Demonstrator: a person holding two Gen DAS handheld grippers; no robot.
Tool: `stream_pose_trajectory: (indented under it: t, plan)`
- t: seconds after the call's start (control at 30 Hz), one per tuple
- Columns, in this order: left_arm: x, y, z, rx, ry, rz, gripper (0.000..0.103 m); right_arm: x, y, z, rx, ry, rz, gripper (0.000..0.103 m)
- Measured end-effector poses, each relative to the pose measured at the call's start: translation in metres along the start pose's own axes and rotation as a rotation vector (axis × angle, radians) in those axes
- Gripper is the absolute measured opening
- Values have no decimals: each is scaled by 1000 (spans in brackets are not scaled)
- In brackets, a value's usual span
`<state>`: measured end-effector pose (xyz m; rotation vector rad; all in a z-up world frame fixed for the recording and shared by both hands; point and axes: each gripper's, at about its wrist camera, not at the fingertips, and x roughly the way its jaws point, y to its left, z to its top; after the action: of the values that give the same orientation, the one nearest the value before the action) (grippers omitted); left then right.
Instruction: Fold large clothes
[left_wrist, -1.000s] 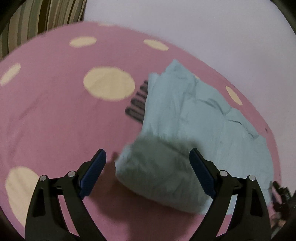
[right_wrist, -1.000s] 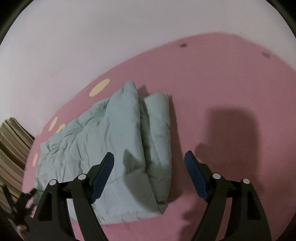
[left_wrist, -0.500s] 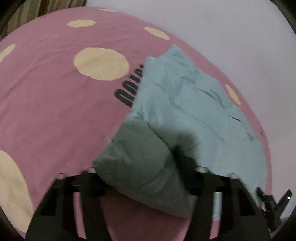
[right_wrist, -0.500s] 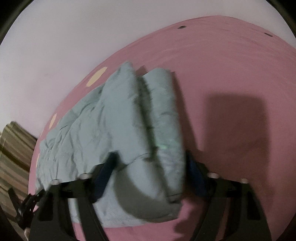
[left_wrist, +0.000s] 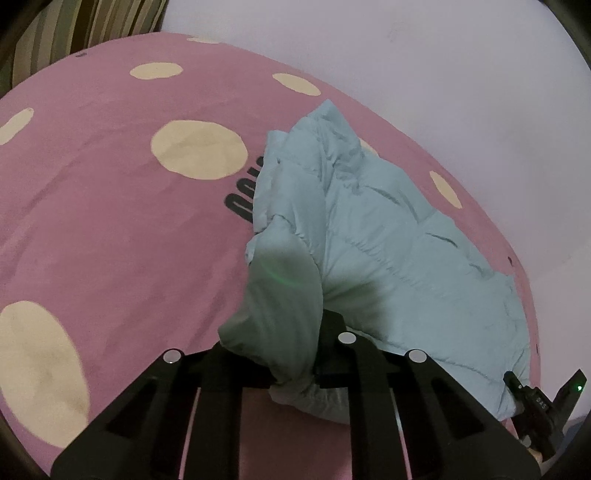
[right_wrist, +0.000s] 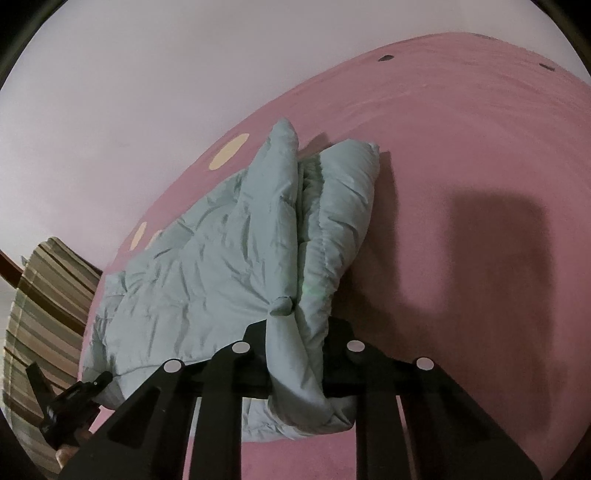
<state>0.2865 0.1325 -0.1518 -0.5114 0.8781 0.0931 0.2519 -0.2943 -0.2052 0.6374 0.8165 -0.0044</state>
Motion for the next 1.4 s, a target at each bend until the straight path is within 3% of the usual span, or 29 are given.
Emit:
stream_pose_trajectory:
  t: [0.6, 0.83, 1.4]
  plan:
    - [-87, 53, -66, -18, 15, 25, 13, -62, -16, -56, -10, 59, 60, 17]
    - [-114, 69, -94, -10, 21, 33, 13, -64, 1, -78, -36, 79, 66, 17]
    - [-131, 73, -111, 8, 14, 48, 13, -79, -3, -105, -68, 104, 78, 17]
